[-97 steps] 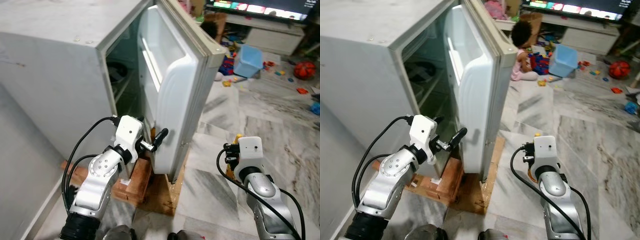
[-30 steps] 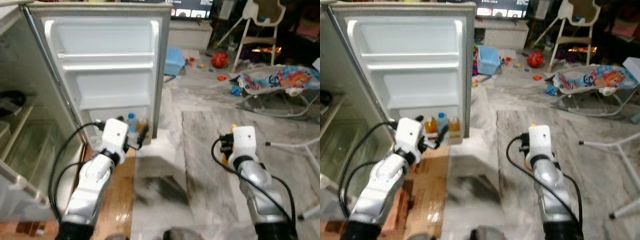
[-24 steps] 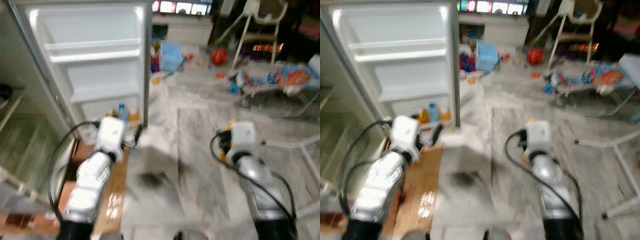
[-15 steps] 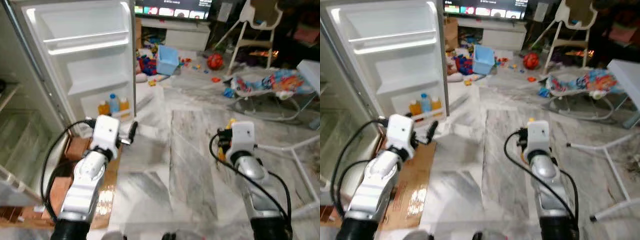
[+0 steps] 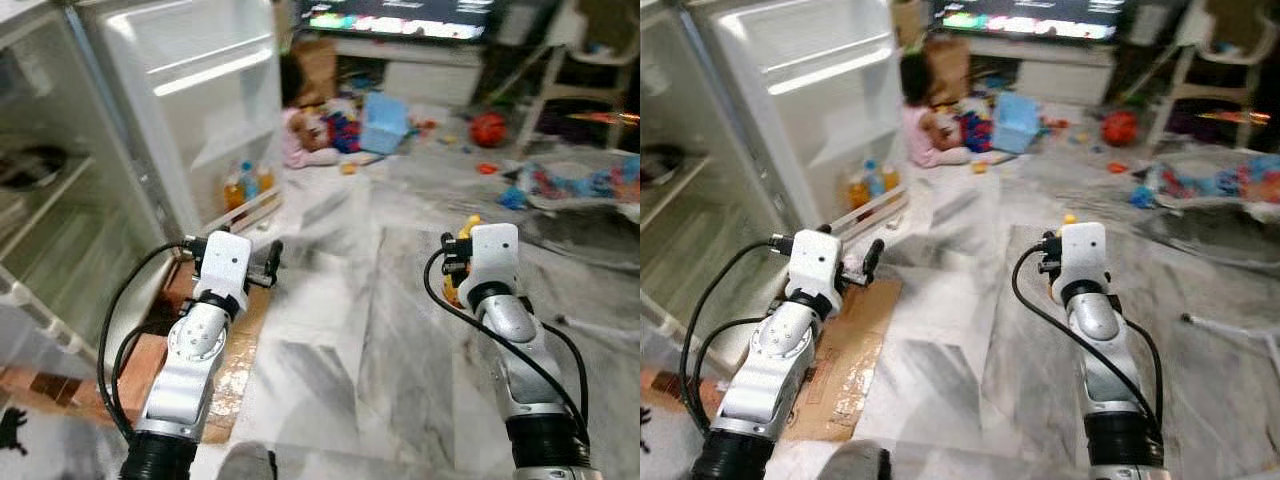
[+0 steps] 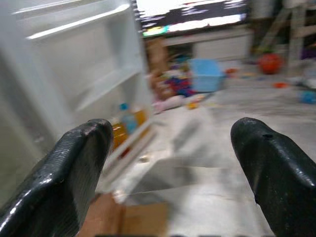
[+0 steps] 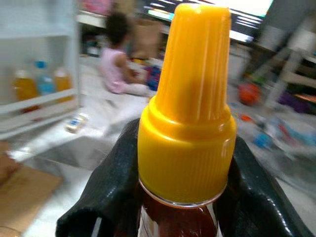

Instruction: Restocking fridge

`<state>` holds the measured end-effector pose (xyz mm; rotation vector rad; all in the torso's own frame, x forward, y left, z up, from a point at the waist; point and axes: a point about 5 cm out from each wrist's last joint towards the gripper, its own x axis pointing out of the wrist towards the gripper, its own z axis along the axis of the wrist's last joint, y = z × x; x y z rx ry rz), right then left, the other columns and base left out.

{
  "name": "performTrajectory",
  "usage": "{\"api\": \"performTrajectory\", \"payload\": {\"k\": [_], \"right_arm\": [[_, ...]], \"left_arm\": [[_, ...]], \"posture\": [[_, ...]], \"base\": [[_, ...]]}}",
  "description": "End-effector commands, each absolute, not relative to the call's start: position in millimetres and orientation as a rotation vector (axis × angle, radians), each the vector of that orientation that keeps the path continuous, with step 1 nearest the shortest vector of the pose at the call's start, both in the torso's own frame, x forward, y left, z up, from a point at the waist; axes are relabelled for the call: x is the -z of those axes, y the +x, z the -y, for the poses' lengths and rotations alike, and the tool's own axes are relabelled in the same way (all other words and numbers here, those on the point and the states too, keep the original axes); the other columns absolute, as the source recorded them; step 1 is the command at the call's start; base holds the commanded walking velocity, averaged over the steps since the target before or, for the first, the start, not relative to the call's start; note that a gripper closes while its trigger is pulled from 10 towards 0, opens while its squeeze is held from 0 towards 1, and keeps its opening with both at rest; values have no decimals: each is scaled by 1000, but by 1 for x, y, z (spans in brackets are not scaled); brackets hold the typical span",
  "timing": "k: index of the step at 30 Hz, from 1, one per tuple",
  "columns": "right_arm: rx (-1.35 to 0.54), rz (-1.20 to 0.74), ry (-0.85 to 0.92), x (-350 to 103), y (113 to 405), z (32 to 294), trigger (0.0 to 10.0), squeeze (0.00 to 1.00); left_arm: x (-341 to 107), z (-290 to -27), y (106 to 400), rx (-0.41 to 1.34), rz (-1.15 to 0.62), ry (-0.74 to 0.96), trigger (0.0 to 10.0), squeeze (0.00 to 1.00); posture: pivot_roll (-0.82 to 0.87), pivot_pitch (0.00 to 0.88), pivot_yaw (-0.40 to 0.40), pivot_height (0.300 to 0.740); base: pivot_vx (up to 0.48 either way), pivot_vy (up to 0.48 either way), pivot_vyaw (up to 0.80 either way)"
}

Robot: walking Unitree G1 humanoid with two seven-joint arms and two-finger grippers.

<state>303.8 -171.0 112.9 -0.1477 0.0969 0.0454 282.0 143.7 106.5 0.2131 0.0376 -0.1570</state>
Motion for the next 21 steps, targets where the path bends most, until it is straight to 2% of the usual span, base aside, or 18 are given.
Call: {"api": "performTrajectory", "payload": {"k": [1,12,21], "right_arm": [[-49,-45,-159,-122,305,173,10000,0],[-146,12,-160,-126,305,161,10000,0],[-153,17,-165,-126,305,159,10000,0]], "left_arm": [[-107,-140,284,148,-36,217,10000,0],[-111,-144,289,69,-3,212,10000,0],[-110,-142,291,57,-10,233,10000,0]], "posture": [[42,0,-69,740],[40,0,-67,740],[40,0,-66,740]], "base": [[469,0,644],[469,0,656],[447,-30,660]]}}
